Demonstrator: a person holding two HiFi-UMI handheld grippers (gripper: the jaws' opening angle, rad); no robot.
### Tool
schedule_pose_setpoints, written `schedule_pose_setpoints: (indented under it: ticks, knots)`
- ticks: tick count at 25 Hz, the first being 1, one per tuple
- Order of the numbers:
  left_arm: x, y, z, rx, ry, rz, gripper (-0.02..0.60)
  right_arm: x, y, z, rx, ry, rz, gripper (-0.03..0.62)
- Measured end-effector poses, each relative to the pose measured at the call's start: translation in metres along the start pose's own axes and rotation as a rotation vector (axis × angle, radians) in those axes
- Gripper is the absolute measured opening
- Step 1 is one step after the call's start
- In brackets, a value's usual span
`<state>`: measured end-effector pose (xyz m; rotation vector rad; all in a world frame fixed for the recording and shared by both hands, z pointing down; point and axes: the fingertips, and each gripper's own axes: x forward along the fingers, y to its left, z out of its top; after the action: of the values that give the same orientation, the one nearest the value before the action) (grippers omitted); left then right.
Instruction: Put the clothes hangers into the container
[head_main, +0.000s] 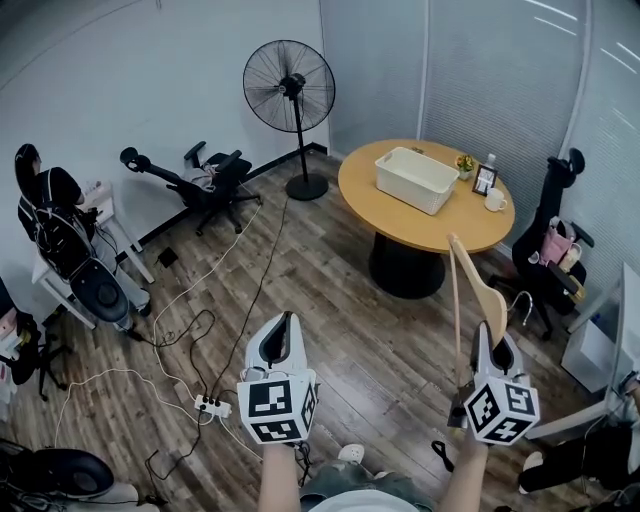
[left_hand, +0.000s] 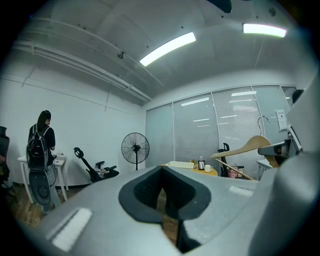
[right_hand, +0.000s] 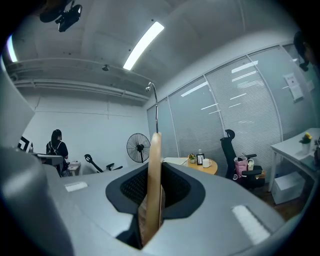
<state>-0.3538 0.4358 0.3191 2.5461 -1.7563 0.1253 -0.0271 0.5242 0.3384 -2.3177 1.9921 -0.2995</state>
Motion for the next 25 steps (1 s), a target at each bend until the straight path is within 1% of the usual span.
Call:
schedule_pose_setpoints:
  ticks: [4,7,13,20,25]
  knots:
    - [0.015,0.012,-0.004,0.002,0.008,-0.01,0.0,0.012,0.008,-0.005,0.017,0.001,-0.014,0.083]
    - [0.026,0.014,-0.009,0.005,0.019,-0.03,0.0,0.018,0.011,-0.011,0.018,0.01,-0.028,0.083]
    - [0.046,0.019,-0.02,-0.007,0.048,-0.043,0.0,0.032,0.01,-0.017,0.016,0.037,-0.05,0.083]
    - [0.081,0.014,-0.026,-0.016,0.062,-0.036,0.0,0.063,-0.005,-0.015,0.016,0.042,-0.055,0.083]
    - [0.122,0.005,-0.024,-0.013,0.063,-0.016,0.0,0.108,-0.024,-0.009,0.021,0.038,-0.039,0.083]
